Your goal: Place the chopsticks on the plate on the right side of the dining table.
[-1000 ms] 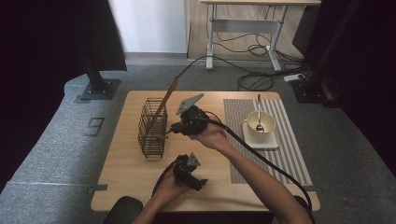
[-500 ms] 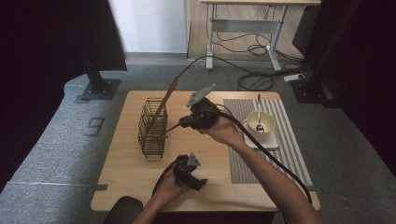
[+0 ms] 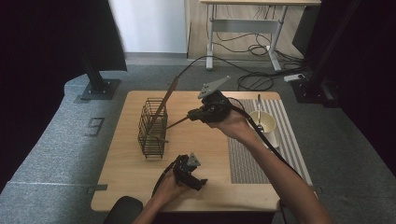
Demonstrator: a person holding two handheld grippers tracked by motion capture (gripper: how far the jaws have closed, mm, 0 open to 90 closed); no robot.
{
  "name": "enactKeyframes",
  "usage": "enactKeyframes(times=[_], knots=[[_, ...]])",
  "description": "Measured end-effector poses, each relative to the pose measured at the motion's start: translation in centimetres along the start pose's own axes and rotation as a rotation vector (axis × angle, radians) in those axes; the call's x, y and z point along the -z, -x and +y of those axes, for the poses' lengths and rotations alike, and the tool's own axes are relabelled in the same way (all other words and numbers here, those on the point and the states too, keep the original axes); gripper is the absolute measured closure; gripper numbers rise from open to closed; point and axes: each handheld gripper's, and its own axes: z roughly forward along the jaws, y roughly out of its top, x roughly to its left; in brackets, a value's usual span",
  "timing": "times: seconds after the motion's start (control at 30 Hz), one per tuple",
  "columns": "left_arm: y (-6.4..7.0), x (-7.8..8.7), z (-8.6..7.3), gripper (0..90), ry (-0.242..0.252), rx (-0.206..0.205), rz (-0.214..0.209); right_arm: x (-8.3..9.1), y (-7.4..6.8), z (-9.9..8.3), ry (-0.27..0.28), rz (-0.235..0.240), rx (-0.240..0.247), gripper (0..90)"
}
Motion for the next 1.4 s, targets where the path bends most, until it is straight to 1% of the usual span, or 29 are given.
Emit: enactKeyframes(times=[0.17, 0.2, 0.23, 0.33, 0.37, 0.4, 0.43, 0.5, 0.53, 0.57, 0.6, 0.63, 0.67, 0.7, 0.77, 0.83, 0.87, 1.03, 1.07, 1.2, 1.23, 1.3, 1.37, 1.4], knots=[[0.0, 0.0, 0.0, 0.0, -0.002, -0.002, 0.001, 1.5, 0.1, -0.1, 0.011, -0.018, 0.000, 82.3], [0.0, 0.0, 0.0, 0.0, -0.002, -0.002, 0.001, 1.5, 0.1, -0.1, 0.011, -0.018, 0.000, 82.3], [0.0, 0.0, 0.0, 0.0, -0.001, -0.002, 0.001, 2.2, 0.2, -0.2, 0.013, -0.028, -0.002, 82.4], [0.1, 0.0, 0.0, 0.0, 0.001, 0.004, 0.005, 3.1, 0.4, -0.6, 0.021, -0.041, -0.006, 82.3], [0.1, 0.0, 0.0, 0.0, 0.001, 0.004, 0.005, 3.1, 0.4, -0.6, 0.021, -0.041, -0.006, 82.3], [0.2, 0.0, 0.1, 0.0, -0.003, 0.005, 0.005, 3.8, 0.5, -0.9, 0.022, -0.048, -0.019, 82.3], [0.2, 0.0, 0.1, 0.0, -0.003, 0.005, 0.005, 3.8, 0.5, -0.9, 0.022, -0.048, -0.019, 82.3], [0.3, 0.0, 0.2, 0.0, -0.008, 0.003, 0.005, 4.7, 0.9, -1.5, 0.029, -0.059, -0.032, 82.3], [0.4, 0.0, 0.2, 0.0, -0.012, 0.000, 0.003, 4.7, 0.9, -1.5, 0.029, -0.059, -0.032, 82.3], [0.5, 0.0, 0.2, 0.2, -0.014, -0.001, 0.000, 5.2, 1.1, -2.0, 0.033, -0.066, -0.040, 82.4], [0.5, 0.0, 0.2, 0.5, -0.014, -0.001, 0.000, 5.2, 1.1, -2.0, 0.033, -0.066, -0.040, 82.4], [0.5, 0.1, 0.3, 0.7, -0.015, -0.004, 0.001, 5.7, 1.3, -2.5, 0.032, -0.069, -0.050, 82.4], [0.5, 0.1, 0.3, 0.6, -0.015, -0.004, 0.001, 5.7, 1.3, -2.5, 0.032, -0.069, -0.050, 82.4], [0.5, 0.1, 0.3, 0.6, -0.017, -0.009, 0.001, 6.1, 1.5, -3.0, 0.034, -0.076, -0.064, 82.3], [0.5, 0.2, 0.3, 0.5, -0.017, -0.015, 0.003, 6.3, 1.6, -3.2, 0.034, -0.076, -0.068, 82.3], [0.4, 0.4, 0.4, 0.5, -0.007, -0.018, 0.001, 6.8, 1.7, -3.7, 0.036, -0.080, -0.077, 82.3], [0.2, 0.8, 0.4, 1.0, 0.007, -0.011, -0.008, 7.2, 1.8, -4.2, 0.035, -0.085, -0.085, 82.3], [-0.3, 1.5, 0.5, 3.6, 0.029, 0.000, -0.018, 7.9, 1.9, -5.3, 0.029, -0.093, -0.096, 82.3], [-0.5, 1.7, 0.5, 3.6, 0.030, -0.001, -0.022, 7.9, 1.9, -5.3, 0.029, -0.093, -0.096, 82.3], [-0.9, 2.6, 0.5, 6.9, 0.048, -0.005, -0.020, 8.4, 1.8, -6.6, 0.016, -0.097, -0.112, 82.3], [-0.9, 2.6, 0.5, 7.4, 0.048, -0.005, -0.020, 8.4, 1.8, -6.6, 0.016, -0.097, -0.112, 82.3], [-1.1, 3.2, 0.6, 8.7, 0.065, -0.012, -0.019, 8.5, 1.6, -7.5, 0.010, -0.088, -0.121, 82.3], [-1.2, 3.4, 0.6, 9.4, 0.070, -0.014, -0.016, 8.5, 1.5, -7.8, 0.006, -0.090, -0.121, 82.3], [-1.4, 3.7, 0.6, 10.0, 0.082, -0.011, -0.024, 8.5, 1.4, -8.3, 0.002, -0.086, -0.128, 82.3]])
